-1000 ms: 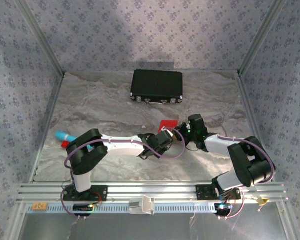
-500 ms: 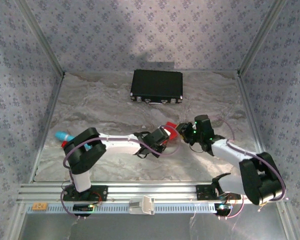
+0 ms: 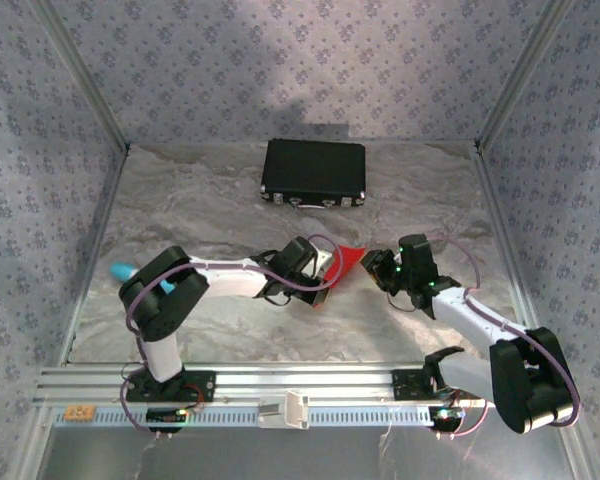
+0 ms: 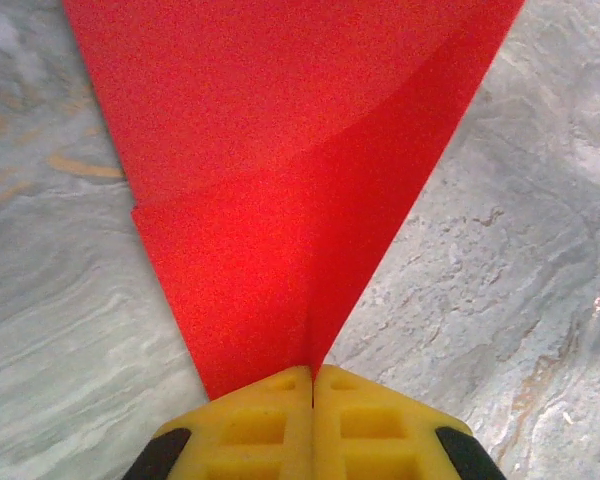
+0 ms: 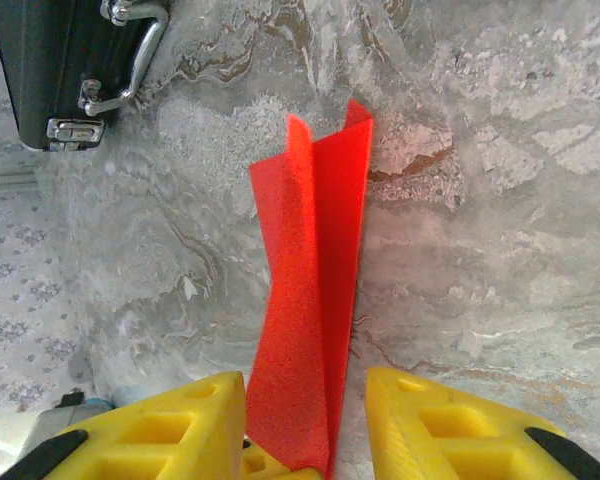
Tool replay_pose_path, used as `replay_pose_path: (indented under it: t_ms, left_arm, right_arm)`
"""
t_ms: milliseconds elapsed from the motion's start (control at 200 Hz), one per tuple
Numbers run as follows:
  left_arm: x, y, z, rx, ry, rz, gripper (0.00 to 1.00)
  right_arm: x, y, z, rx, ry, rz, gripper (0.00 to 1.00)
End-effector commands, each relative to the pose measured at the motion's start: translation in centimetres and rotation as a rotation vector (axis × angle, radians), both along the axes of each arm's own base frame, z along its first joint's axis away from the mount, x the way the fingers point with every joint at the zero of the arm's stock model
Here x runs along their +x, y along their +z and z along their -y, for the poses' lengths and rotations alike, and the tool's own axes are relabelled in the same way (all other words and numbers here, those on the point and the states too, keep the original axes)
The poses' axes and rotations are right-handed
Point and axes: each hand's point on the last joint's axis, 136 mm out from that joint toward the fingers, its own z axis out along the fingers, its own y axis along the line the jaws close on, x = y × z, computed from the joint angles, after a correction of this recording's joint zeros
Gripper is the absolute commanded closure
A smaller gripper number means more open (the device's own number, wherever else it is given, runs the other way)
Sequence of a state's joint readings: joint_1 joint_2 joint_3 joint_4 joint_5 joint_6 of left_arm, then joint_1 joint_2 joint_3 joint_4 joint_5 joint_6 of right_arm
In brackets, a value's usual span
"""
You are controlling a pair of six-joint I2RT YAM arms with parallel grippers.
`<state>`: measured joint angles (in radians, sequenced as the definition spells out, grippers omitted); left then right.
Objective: Fold a paper plane with a square sheet of paper (pick it up from the middle)
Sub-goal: Fold the wing for the fifth time at the center of the table.
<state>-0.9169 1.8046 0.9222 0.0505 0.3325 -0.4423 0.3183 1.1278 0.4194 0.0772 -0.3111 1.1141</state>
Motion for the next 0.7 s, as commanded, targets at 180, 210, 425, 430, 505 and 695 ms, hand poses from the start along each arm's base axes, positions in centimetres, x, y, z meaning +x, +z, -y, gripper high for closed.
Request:
replay_pose_path:
  t_ms: [180, 210, 425, 430, 505, 695]
  left_arm:
    - [-0.7, -0.9, 1.2, -0.103, -0.009, -0.180, 1.00]
    - [-0.7, -0.9, 1.3, -0.115, -0.006, -0.189, 1.00]
    - [-0.7, -1.4, 1.7, -0.148, 0.011, -0.282, 1.00]
    - [-0.7, -1.4, 1.6, -0.148, 0.013, -0.286, 1.00]
    - [-0.8, -1.5, 2.0, -0.176, 0.021, -0.329, 1.00]
    - [-0.6, -1.5, 2.4, -0.244, 0.065, -0.428, 1.00]
  right_arm:
    - [-0.5, 0.3, -0.9, -0.020, 0.101, 0.067, 0.69]
    - [-0.5, 0.4, -1.1, -0.021, 0.115, 0.079, 0.70]
    - [-1.0, 0.7, -2.9, -0.052, 0.254, 0.173, 0.79]
    - [-1.0, 0.7, -2.9, -0.055, 0.257, 0.174, 0.79]
    - [-1.2, 0.5, -3.0, -0.072, 0.281, 0.184, 0.81]
    - [-1.5, 0.3, -3.5, -0.053, 0.318, 0.198, 0.87]
